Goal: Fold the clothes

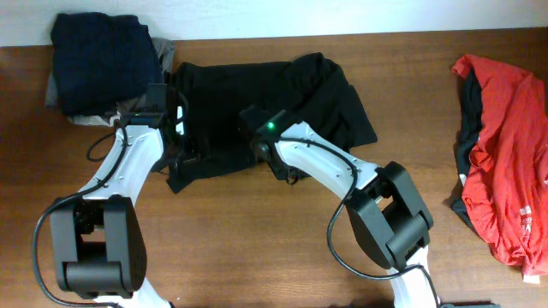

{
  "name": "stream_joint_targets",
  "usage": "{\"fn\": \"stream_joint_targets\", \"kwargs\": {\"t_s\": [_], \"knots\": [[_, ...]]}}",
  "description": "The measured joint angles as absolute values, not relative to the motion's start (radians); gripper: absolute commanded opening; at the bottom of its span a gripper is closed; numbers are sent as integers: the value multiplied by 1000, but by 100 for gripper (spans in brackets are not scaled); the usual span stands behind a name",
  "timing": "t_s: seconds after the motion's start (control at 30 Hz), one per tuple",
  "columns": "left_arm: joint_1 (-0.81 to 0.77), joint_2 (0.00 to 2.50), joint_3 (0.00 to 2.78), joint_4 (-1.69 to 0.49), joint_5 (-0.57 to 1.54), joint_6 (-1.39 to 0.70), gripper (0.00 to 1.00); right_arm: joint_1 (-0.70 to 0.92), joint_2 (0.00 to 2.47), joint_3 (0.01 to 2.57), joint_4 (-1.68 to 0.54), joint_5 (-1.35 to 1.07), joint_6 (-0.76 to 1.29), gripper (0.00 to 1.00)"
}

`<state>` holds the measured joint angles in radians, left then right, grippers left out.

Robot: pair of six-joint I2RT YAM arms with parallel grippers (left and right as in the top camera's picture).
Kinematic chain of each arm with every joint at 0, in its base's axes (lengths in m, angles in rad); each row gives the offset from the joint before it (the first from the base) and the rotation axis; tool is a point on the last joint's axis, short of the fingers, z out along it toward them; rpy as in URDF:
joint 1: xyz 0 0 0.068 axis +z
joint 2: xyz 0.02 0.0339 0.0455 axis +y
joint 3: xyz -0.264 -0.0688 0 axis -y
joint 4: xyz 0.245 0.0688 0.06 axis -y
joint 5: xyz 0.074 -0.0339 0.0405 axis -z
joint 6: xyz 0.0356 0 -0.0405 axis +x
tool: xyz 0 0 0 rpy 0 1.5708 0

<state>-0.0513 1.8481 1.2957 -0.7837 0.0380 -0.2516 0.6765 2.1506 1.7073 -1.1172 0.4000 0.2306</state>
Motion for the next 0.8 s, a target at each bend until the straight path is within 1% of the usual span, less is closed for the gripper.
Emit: {"fn": "stream_joint_targets", "kwargs": {"t_s": [0.13, 0.23, 0.4, 0.43, 0.53, 0.6, 0.67, 0.73, 0.8], "knots": [[-51, 1848, 1296, -785, 38, -252, 98, 677, 2146, 1839, -1285, 397, 272, 4], [-51, 1848, 1295, -793, 38, -252, 98, 677, 2143, 1940, -1486, 354, 285, 4], [-51, 1848, 1295, -796, 38, -252, 98, 677, 2138, 1996, -1644, 276, 291, 4], [-51, 1848, 1295, -796, 38, -252, 98, 677, 2138, 1996, -1654, 264, 293, 5], [-51, 1848, 1295, -796, 38, -251, 98, 677, 2138, 1996, -1636, 225, 310, 30], [-51, 1848, 1295, -796, 38, -252, 98, 677, 2138, 1996, -1623, 202, 311, 41], [-51, 1848, 1295, -801, 39, -252, 98, 677, 2138, 1996, -1630, 189, 321, 69], [-51, 1848, 1295, -810, 38, -252, 98, 677, 2138, 1996, -1642, 180, 319, 81], [-51, 1848, 1295, -819, 38, -252, 98, 677, 2138, 1996, -1658, 174, 329, 88]]}}
